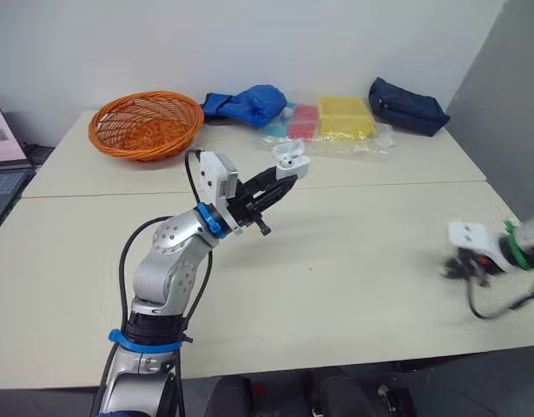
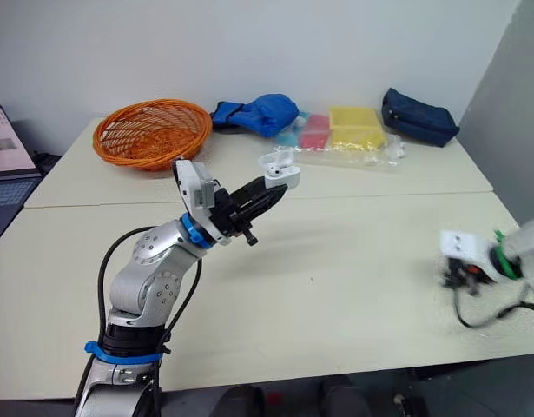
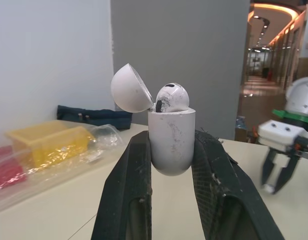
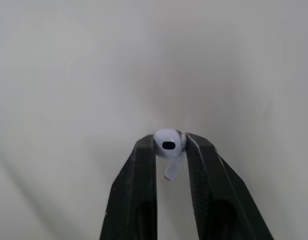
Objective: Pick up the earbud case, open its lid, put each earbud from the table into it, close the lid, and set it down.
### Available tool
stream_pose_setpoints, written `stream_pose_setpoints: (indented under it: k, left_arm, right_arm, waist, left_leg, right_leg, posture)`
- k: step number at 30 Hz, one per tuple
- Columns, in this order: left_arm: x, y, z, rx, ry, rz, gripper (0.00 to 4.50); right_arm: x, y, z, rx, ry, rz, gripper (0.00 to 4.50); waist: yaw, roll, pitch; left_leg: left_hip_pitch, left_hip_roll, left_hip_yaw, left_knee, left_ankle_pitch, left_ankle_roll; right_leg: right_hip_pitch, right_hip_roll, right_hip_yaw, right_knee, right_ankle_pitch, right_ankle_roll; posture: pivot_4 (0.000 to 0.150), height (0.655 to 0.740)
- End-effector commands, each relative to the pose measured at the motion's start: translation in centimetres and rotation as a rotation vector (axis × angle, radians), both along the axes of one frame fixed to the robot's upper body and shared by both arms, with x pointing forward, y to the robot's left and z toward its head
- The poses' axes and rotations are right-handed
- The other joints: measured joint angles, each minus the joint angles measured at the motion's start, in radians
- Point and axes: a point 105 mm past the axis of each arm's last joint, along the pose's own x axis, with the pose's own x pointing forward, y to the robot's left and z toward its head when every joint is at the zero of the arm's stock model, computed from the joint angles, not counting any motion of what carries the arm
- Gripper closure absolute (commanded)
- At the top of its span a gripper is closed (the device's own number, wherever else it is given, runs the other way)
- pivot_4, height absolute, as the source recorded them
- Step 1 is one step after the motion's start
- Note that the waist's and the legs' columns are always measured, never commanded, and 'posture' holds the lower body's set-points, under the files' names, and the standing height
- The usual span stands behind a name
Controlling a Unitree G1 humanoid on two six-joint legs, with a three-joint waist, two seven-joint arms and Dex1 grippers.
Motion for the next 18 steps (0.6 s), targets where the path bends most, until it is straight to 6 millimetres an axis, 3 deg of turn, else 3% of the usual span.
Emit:
stream_pose_setpoints:
  k: [1, 7, 18]
  left_arm:
    - [0.1, -0.2, 1.1, -0.018, -0.060, -0.009, 3.77]
    - [0.6, -0.4, 1.1, -0.032, -0.062, -0.017, 3.77]
    - [0.6, -1.6, 2.0, -0.067, -0.068, -0.063, 3.77]
  right_arm:
    - [0.3, 7.3, 10.9, 0.515, -0.241, 0.036, 4.01]
    - [-0.9, 11.3, 16.0, 0.836, -0.354, -0.007, 4.01]
    - [-0.8, 14.6, 16.1, 0.977, -0.357, -0.032, 4.01]
  waist:
    - [0.002, 0.000, 0.000]
    - [0.046, -0.001, 0.000]
    - [0.039, 0.000, 0.000]
  left_leg:
    - [0.000, 0.000, -0.001, 0.000, 0.000, 0.000]
    - [-0.005, 0.001, -0.010, 0.000, 0.002, -0.003]
    - [-0.015, 0.000, -0.008, 0.000, 0.001, -0.002]
  right_leg:
    - [-0.001, 0.000, 0.000, 0.003, -0.001, -0.001]
    - [-0.002, 0.000, -0.009, 0.006, -0.007, -0.007]
    - [-0.012, -0.001, -0.007, 0.006, -0.007, -0.004]
  posture:
    - [0.150, 0.7400]
    - [0.150, 0.7400]
    - [0.150, 0.7400]
